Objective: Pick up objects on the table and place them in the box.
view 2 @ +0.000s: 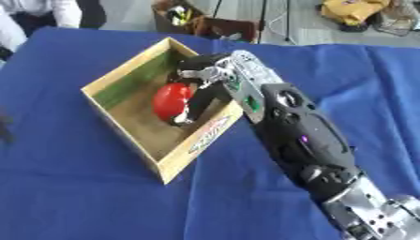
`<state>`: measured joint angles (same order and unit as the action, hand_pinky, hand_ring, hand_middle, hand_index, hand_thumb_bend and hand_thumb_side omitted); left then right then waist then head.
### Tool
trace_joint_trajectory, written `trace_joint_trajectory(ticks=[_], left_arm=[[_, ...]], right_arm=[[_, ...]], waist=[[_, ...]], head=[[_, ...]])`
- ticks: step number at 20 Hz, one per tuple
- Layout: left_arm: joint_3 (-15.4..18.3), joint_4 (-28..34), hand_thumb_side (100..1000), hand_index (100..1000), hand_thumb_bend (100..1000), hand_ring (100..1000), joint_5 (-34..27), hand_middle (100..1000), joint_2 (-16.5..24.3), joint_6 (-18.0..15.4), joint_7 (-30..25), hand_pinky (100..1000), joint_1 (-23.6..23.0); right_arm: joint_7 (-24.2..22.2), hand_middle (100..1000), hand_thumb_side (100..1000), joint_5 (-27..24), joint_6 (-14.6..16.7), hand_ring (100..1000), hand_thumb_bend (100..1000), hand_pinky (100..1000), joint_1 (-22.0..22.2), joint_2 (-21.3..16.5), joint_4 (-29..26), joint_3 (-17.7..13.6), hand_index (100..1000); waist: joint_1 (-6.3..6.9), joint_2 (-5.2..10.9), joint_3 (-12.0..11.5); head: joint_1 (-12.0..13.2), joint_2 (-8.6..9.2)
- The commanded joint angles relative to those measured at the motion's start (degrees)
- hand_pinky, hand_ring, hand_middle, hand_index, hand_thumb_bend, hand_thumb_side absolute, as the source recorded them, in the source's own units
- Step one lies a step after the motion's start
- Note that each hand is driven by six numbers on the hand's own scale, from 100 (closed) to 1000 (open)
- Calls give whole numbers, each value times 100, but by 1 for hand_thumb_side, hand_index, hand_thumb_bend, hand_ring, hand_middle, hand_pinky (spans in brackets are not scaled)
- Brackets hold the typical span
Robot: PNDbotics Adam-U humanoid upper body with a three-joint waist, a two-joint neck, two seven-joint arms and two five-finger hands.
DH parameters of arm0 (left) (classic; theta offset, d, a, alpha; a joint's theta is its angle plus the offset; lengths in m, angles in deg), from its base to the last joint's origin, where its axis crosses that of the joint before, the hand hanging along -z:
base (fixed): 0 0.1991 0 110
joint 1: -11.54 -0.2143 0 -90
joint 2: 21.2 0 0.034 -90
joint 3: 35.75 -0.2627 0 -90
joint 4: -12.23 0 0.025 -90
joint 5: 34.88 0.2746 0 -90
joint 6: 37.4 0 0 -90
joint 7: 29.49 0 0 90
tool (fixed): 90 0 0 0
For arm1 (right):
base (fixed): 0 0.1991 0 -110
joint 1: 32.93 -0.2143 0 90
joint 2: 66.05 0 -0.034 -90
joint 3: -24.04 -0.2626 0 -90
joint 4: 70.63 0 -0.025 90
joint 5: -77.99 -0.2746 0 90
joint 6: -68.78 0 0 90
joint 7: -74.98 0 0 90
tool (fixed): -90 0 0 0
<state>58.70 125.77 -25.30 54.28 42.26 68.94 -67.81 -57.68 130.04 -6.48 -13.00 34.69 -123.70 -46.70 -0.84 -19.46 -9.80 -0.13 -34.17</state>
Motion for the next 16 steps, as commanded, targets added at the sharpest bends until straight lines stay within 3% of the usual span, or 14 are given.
trace_joint_trajectory(ticks=[1,2,5,11,16], left_arm=[[-23,105,941,811,100,484,-40,521,39,11,8,307,55],[-23,105,941,811,100,484,-39,521,38,12,8,307,55],[-23,105,941,810,100,484,-39,521,38,14,8,307,53],[-24,105,940,810,100,483,-34,520,36,28,5,307,31],[-23,105,939,810,100,483,-29,519,31,38,6,306,18]], right_arm=[[-145,752,295,181,6,863,842,713,-168,-30,-128,-88,823],[-162,772,279,247,-12,877,889,730,-171,-43,-161,-98,836],[-132,801,365,399,-101,898,988,757,-178,-76,-295,-153,860],[149,822,450,360,-378,920,1000,774,-200,-166,-709,-295,892],[306,799,455,132,-539,919,1000,766,-185,-222,-1000,-383,884]], waist=[[14,108,-6],[14,111,-3],[15,124,8],[21,156,29],[35,166,26]], head=[[0,30],[2,31],[8,21],[22,2],[29,8]])
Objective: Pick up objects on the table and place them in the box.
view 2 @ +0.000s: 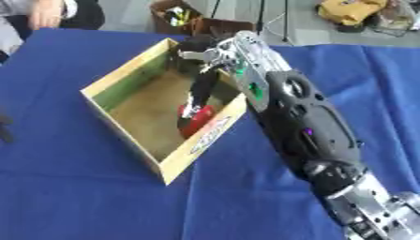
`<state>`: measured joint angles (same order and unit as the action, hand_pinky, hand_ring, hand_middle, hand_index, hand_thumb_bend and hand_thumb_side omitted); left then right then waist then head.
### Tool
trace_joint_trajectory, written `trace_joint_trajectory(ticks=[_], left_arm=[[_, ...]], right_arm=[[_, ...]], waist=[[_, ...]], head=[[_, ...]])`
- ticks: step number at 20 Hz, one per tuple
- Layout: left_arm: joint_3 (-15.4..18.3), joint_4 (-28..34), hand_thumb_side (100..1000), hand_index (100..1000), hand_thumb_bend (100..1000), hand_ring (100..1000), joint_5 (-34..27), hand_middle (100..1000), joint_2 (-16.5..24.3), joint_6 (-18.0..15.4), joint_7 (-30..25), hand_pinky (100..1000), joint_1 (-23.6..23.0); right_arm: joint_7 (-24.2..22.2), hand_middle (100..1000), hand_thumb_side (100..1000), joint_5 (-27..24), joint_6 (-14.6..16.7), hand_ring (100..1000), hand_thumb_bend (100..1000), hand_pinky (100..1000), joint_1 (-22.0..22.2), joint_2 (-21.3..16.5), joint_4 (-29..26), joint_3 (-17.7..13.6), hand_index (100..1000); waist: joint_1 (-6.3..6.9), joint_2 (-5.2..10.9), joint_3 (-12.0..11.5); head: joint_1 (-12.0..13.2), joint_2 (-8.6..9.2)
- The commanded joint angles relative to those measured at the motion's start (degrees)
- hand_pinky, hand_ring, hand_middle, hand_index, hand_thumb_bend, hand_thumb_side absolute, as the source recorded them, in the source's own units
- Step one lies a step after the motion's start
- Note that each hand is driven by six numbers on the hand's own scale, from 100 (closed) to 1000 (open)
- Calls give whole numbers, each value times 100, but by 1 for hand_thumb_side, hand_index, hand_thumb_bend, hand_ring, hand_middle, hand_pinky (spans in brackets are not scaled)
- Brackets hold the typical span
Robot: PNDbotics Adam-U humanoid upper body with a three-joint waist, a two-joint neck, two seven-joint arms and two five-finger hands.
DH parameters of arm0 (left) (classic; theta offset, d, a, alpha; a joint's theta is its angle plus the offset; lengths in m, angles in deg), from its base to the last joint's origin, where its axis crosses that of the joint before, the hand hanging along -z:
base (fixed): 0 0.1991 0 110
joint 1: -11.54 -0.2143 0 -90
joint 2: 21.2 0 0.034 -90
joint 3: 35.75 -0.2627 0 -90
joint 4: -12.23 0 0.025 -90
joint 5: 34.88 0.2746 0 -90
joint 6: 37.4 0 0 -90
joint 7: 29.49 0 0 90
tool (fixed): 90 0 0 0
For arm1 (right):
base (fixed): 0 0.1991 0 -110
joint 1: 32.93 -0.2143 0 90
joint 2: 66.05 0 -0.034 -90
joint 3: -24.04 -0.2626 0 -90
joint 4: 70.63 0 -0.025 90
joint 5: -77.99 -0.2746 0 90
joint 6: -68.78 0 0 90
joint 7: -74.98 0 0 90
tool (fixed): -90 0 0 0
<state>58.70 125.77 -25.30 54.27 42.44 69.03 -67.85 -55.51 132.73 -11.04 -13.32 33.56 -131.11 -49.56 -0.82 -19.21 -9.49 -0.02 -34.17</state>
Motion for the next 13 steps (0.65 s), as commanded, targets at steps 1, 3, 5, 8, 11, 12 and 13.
trace_joint_trajectory(ticks=[1,3,5,8,11,12,13], left_arm=[[-23,105,939,810,100,483,-27,519,29,24,-4,306,19],[-23,105,938,809,100,483,-20,519,26,29,-6,306,13],[-20,105,937,809,100,483,-12,519,23,29,-4,306,8],[-17,105,937,809,100,483,-5,519,24,29,4,306,5],[4,105,936,809,100,482,8,518,22,32,26,306,-27],[11,105,936,809,100,482,13,518,23,34,34,306,-39],[17,105,936,809,100,482,18,518,24,35,42,306,-51]], right_arm=[[144,791,441,-213,-121,915,1000,761,-152,-119,-336,-123,880],[263,770,492,-371,-197,909,1000,752,-158,-147,-513,-177,869],[411,762,553,-537,-260,907,969,750,-155,-203,-746,-229,864],[524,762,553,-779,-374,907,969,750,-127,-293,-992,-219,864],[696,724,956,-1017,-355,893,669,730,-170,-464,-1313,-458,845],[781,702,1000,-1106,-334,883,557,723,-156,-545,-1453,-567,841],[865,698,1000,-1193,-326,882,533,723,-137,-621,-1592,-682,840]], waist=[[37,141,-4],[43,143,3],[48,147,18],[49,151,28],[77,180,83],[85,193,100],[93,204,117]], head=[[20,12],[19,14],[24,4],[28,-4],[80,-57],[99,-77],[117,-91]])
